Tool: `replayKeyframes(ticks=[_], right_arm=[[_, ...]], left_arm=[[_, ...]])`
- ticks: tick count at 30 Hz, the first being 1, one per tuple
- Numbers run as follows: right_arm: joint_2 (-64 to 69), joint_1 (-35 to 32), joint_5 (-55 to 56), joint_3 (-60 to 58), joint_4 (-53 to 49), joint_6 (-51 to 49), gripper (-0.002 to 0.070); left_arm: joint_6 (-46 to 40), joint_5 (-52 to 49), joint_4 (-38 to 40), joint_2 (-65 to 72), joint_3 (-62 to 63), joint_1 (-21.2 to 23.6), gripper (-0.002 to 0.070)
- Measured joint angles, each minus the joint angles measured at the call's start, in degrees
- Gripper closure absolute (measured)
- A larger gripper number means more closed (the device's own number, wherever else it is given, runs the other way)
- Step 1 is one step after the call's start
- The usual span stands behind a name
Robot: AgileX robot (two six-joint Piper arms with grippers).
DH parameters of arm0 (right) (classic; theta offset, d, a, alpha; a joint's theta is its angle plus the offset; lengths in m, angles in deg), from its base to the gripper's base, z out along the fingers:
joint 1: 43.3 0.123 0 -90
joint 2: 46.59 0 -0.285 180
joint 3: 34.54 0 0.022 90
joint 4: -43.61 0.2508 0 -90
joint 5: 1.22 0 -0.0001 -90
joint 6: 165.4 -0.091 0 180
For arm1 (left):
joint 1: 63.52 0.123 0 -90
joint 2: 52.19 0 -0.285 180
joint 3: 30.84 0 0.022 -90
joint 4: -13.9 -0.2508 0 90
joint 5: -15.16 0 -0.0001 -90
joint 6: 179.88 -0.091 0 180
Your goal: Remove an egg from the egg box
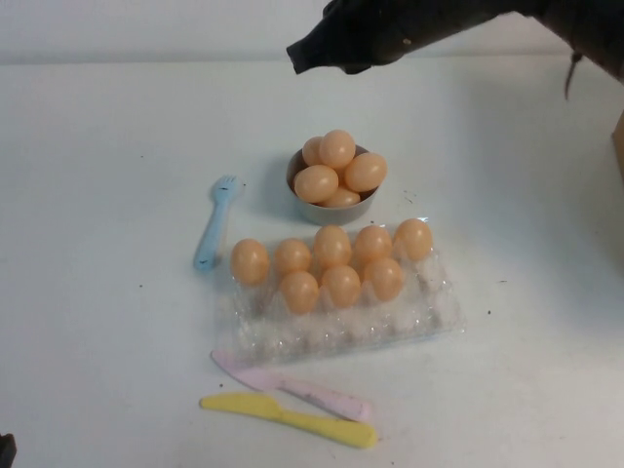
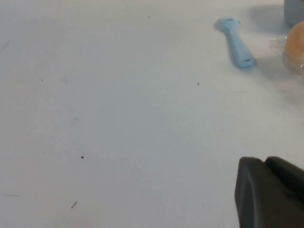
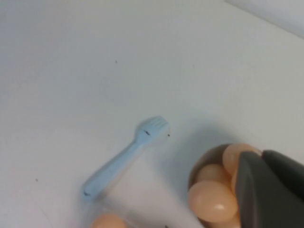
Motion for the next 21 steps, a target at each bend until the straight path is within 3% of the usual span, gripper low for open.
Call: replayKeyframes(ticks=[9, 21], right_arm=[[-30.0, 2.4, 34.2, -41.4, -1.6, -2.4, 0.0691], [-62.3, 2.4, 37.2, -66.9, -6.0, -2.2, 0.0692]], left_arm=[[0.0, 0.0, 0.0, 0.0, 0.0, 0.0, 0.0678], [0.0, 0.0, 0.0, 0.0, 0.0, 0.0, 0.0678]])
